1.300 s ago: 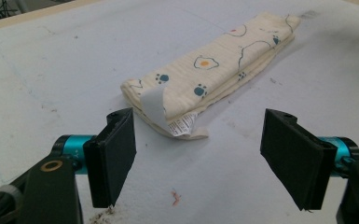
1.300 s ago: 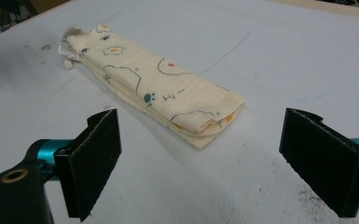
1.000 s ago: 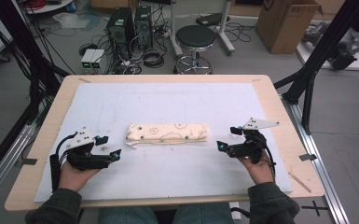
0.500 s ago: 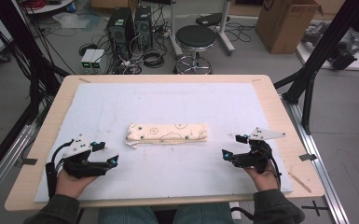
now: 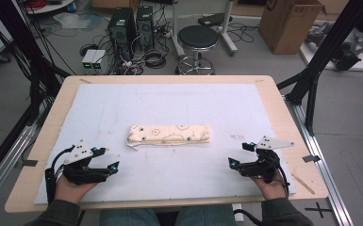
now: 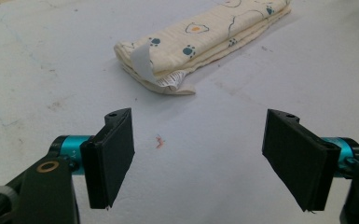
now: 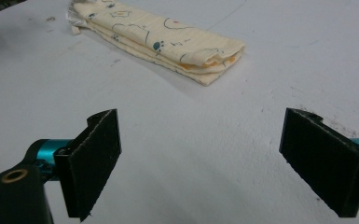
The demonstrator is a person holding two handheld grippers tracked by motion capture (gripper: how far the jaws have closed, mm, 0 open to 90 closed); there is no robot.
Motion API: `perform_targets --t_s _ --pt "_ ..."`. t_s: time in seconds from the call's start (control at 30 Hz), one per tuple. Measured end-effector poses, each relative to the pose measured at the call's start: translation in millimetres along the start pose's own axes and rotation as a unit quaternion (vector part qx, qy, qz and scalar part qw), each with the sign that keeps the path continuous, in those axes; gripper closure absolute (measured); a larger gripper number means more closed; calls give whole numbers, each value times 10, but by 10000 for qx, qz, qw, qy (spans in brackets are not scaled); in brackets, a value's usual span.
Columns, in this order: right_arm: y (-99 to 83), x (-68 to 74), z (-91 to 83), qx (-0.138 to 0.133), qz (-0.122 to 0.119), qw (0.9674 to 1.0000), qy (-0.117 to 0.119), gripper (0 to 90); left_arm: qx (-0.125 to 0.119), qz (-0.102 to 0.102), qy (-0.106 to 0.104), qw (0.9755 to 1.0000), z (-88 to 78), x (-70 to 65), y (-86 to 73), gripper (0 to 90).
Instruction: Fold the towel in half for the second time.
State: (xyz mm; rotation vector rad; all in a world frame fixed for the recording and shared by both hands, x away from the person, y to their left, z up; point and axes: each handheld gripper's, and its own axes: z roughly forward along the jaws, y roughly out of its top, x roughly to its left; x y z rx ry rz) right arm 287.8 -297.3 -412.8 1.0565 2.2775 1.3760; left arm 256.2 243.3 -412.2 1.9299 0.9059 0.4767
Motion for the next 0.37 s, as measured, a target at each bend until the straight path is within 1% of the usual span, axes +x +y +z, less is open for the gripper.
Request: perform_targets --t_s 0.1,0.2,0.37 --pt "-10 -8 -4 -11 -14 10000 -12 118 34 -40 0 10000 33 7 -18 254" --pt "-15 2 12 38 12 10000 -7 118 67 -25 -1 10000 56 5 -24 254" --pt "-27 -2 43 94 -103 9999 -22 119 42 -8 -17 10000 66 8 -13 254"
